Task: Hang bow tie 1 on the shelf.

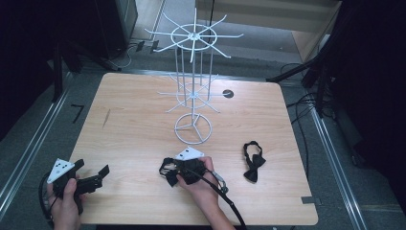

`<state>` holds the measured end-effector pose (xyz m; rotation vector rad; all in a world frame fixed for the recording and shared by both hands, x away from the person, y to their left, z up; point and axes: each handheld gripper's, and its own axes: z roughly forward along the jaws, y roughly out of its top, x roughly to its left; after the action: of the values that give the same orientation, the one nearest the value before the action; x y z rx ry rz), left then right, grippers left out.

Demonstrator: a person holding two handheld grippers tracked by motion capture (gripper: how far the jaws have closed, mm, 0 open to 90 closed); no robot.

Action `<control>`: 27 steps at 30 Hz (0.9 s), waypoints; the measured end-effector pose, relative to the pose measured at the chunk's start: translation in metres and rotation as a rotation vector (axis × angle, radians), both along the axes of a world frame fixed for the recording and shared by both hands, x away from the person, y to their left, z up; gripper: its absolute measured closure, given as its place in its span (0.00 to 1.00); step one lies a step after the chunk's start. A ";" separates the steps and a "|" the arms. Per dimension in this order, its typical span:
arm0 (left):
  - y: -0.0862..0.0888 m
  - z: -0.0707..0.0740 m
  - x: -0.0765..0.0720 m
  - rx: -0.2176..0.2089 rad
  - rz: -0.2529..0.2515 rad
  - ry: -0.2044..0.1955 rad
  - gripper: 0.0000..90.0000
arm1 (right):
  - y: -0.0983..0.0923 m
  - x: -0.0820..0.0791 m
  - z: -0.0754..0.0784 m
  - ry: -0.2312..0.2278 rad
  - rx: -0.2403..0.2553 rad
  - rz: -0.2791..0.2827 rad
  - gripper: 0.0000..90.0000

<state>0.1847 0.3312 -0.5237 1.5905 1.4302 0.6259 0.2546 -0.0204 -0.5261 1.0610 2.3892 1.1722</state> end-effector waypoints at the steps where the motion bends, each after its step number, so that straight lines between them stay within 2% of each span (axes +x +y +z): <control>1: 0.000 0.000 0.000 0.000 0.000 0.000 0.00 | -0.001 -0.001 0.001 -0.005 0.010 -0.001 1.00; 8: 0.000 0.000 0.000 0.000 -0.001 0.001 0.00 | -0.012 -0.006 0.013 -0.080 0.057 -0.028 1.00; 15: 0.000 0.000 0.000 -0.001 0.000 0.001 0.00 | -0.019 -0.012 0.031 -0.161 0.102 -0.047 1.00; 27: 0.000 0.000 0.000 0.002 0.001 0.000 0.00 | -0.034 -0.015 0.061 -0.244 0.153 -0.089 1.00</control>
<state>0.1846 0.3310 -0.5237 1.5913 1.4305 0.6284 0.2399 -0.0548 -0.4654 0.9935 2.0743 1.3831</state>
